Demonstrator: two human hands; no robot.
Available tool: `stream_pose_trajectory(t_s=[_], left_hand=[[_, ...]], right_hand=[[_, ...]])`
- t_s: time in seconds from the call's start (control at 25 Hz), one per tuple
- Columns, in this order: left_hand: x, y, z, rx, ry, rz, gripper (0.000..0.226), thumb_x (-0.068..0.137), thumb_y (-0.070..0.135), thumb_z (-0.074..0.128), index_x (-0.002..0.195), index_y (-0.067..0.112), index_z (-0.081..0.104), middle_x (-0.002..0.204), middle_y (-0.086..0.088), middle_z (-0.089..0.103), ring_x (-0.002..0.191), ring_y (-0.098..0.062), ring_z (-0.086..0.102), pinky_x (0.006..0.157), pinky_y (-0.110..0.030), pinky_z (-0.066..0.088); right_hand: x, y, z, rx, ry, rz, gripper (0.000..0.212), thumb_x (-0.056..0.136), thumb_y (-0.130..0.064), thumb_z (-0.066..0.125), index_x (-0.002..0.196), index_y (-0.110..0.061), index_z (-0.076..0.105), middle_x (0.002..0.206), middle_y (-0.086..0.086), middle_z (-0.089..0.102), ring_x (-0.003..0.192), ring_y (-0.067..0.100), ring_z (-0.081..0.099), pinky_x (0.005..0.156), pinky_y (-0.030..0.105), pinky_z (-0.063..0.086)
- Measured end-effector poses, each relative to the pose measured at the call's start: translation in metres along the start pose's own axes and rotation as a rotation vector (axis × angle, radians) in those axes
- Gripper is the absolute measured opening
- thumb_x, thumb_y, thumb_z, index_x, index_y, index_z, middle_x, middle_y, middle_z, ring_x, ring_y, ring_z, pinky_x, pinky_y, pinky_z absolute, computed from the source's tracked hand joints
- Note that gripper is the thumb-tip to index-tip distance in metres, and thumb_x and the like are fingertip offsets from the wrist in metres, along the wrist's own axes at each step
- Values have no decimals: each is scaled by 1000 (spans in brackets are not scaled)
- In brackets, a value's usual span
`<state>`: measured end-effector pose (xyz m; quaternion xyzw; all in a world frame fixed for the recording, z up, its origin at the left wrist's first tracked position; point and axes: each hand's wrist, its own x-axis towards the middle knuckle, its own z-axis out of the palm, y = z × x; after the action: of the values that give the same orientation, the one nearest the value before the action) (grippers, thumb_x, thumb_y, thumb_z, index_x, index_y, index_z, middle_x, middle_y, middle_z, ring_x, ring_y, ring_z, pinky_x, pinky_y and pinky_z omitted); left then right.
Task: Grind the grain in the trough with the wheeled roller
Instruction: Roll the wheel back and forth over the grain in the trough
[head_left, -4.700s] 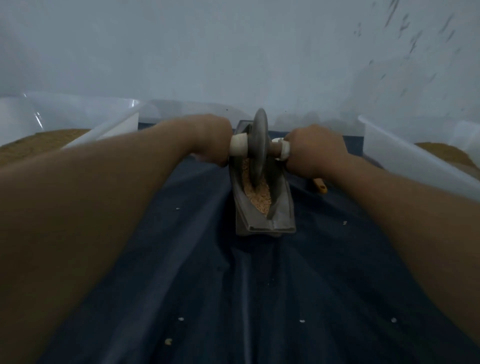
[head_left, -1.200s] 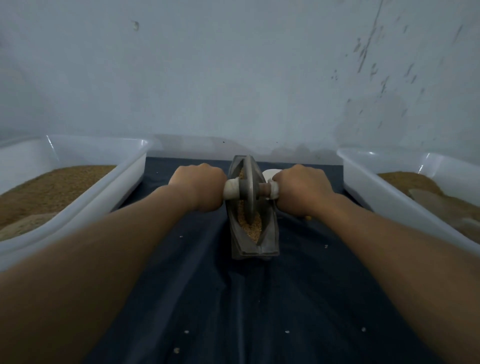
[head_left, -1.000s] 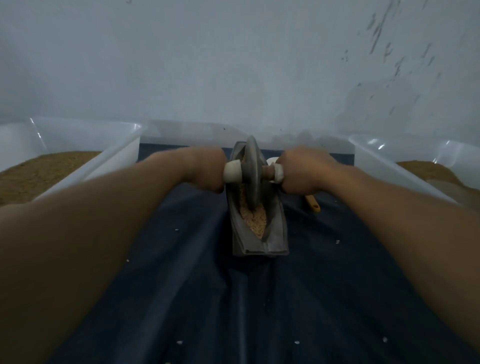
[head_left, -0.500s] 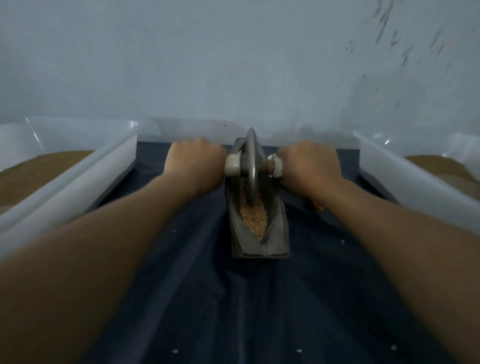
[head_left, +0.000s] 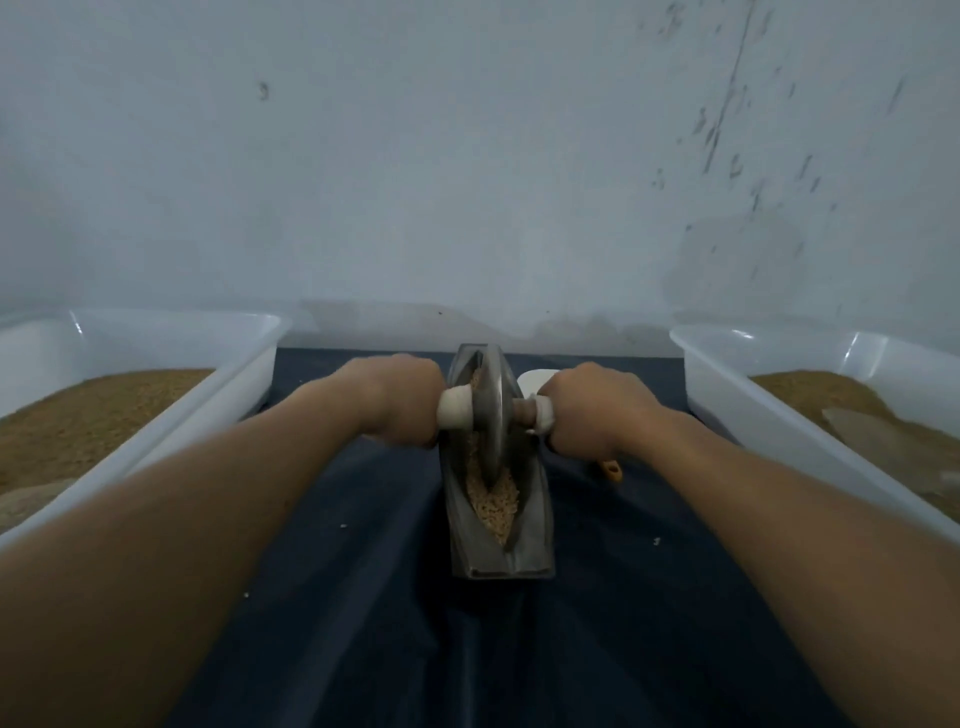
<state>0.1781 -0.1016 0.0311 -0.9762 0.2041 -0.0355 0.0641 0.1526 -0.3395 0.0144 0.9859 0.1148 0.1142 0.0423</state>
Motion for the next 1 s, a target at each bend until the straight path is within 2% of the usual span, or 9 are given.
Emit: stream_pose_trajectory(t_s=[0.08, 0.16, 0.24, 0.32, 0.48, 0.6, 0.72, 0.88, 1.0], left_hand=[[9, -6, 10, 64, 149, -15, 19, 73, 46, 65, 74, 30, 54, 70, 11, 56, 58, -11, 52, 50, -28, 36], [10, -7, 26, 139, 339, -45, 17, 77, 42, 61, 73, 31, 47, 64, 11, 45, 51, -11, 39, 49, -28, 27], [4, -5, 39, 216, 496, -58, 23, 78, 35, 61, 72, 31, 40, 58, 9, 32, 47, -15, 27, 47, -27, 20], [-4, 1, 44, 245, 582, -92, 27, 76, 29, 64, 70, 28, 37, 55, 8, 25, 44, -16, 21, 45, -26, 14], [-19, 10, 37, 220, 515, -137, 26, 79, 28, 61, 71, 29, 37, 57, 8, 30, 44, -15, 22, 45, -27, 15], [-37, 13, 24, 158, 385, -88, 19, 82, 32, 58, 74, 32, 41, 64, 9, 41, 52, -15, 39, 50, -29, 28], [-59, 12, 11, 77, 221, -23, 14, 78, 38, 59, 74, 36, 45, 69, 11, 49, 58, -10, 46, 51, -27, 31], [-73, 10, 4, 158, 264, 29, 16, 72, 40, 57, 69, 35, 43, 65, 11, 47, 52, -7, 41, 46, -25, 24], [-53, 9, 12, 203, 313, 26, 9, 76, 38, 58, 75, 33, 50, 67, 9, 49, 54, -13, 47, 47, -26, 28]], right_hand=[[6, 1, 19, -136, 292, -21, 15, 72, -45, 56, 68, -30, 56, 56, -12, 45, 47, 14, 42, 44, 22, 22], [8, -3, 29, -249, 497, 9, 23, 70, -41, 73, 66, -25, 56, 51, -8, 40, 42, 20, 34, 46, 19, 13], [11, -5, 30, -285, 541, 29, 27, 68, -36, 80, 68, -24, 56, 51, -5, 48, 41, 24, 41, 47, 21, 12], [9, -8, 25, -285, 496, 24, 23, 73, -40, 74, 73, -27, 55, 55, -7, 44, 47, 23, 42, 47, 23, 13], [-8, -16, 16, -184, 373, 67, 13, 77, -39, 63, 78, -32, 53, 63, -9, 45, 55, 20, 43, 49, 27, 29], [-30, -21, 0, -135, 292, 40, 25, 72, -31, 63, 68, -30, 39, 61, -11, 35, 51, 15, 32, 48, 26, 20], [-54, -23, -11, -136, 275, -19, 24, 73, -35, 63, 74, -30, 40, 61, -11, 27, 53, 19, 34, 47, 26, 17], [-72, -19, -12, -167, 338, -25, 29, 65, -37, 65, 74, -31, 38, 57, -12, 23, 49, 7, 16, 45, 24, 11], [-57, -15, 5, -192, 354, 26, 22, 69, -34, 64, 72, -30, 42, 55, -11, 27, 48, 12, 23, 46, 25, 14]])
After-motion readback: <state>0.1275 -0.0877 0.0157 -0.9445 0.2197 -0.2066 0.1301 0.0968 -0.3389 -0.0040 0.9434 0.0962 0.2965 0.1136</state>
